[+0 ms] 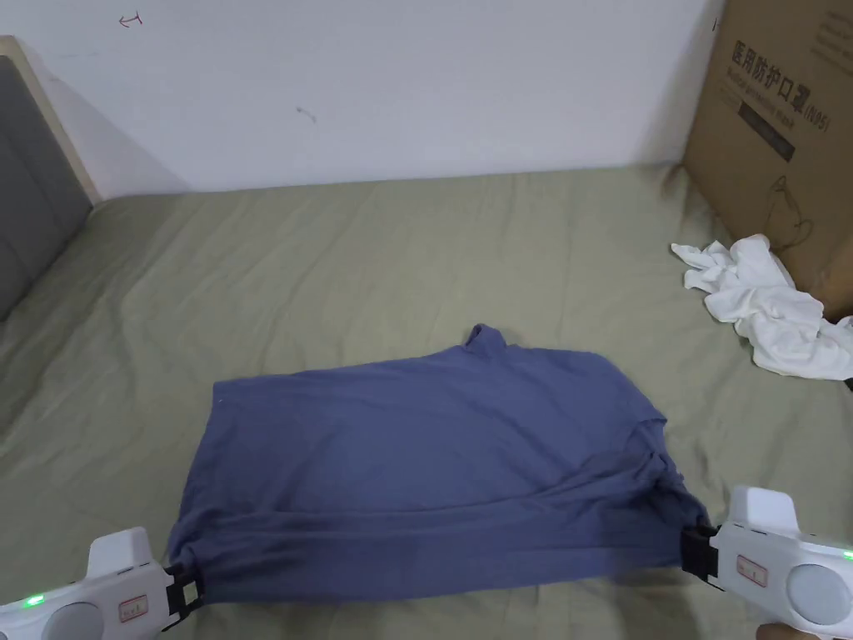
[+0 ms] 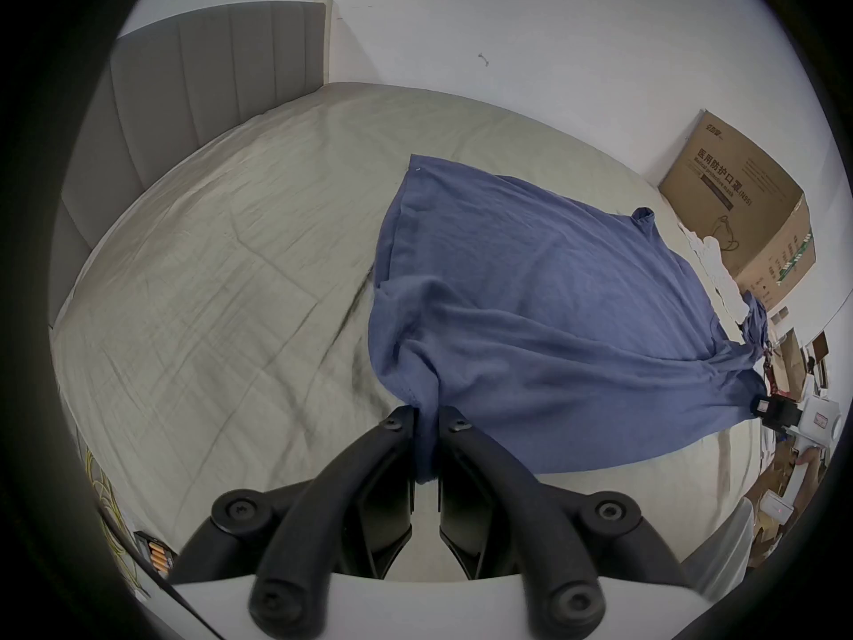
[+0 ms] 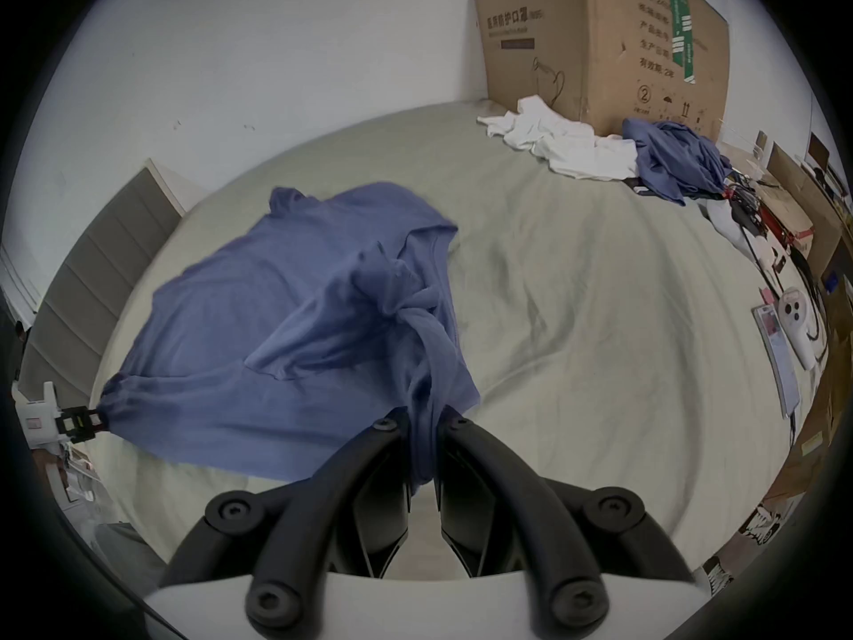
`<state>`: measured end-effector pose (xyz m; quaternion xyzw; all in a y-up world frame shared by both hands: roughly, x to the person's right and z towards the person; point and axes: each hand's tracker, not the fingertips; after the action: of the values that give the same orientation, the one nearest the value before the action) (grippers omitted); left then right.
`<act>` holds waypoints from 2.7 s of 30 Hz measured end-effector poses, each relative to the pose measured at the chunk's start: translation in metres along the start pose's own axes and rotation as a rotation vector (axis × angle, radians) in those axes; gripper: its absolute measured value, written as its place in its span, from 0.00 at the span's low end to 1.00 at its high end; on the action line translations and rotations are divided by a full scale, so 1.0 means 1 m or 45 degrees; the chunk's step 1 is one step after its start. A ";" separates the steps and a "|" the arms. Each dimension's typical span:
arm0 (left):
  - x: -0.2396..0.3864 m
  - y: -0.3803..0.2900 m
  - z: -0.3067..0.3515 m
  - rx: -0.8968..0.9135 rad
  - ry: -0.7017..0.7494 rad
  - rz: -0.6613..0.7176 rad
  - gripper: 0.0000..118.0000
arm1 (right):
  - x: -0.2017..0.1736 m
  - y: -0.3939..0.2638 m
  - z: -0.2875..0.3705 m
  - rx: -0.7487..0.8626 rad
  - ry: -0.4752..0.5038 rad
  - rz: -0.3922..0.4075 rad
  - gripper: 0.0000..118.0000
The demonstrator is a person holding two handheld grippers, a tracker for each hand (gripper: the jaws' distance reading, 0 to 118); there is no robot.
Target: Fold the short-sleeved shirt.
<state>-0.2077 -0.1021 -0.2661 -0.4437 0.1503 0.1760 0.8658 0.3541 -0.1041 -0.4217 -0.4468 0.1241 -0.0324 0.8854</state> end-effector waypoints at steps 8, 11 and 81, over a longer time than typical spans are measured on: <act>-0.008 -0.029 0.023 -0.046 -0.005 -0.042 0.05 | 0.014 -0.048 0.056 -0.014 -0.010 0.008 0.06; -0.009 -0.047 0.025 -0.101 0.006 -0.065 0.05 | 0.018 -0.072 0.058 -0.063 -0.044 0.038 0.06; 0.038 0.194 -0.203 -0.159 0.072 -0.227 0.35 | -0.094 0.135 0.018 0.603 -0.167 0.268 0.00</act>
<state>-0.2799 -0.1566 -0.5350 -0.5132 0.1234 0.0945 0.8441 0.2609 0.0063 -0.5010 -0.2129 0.1010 0.0607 0.9699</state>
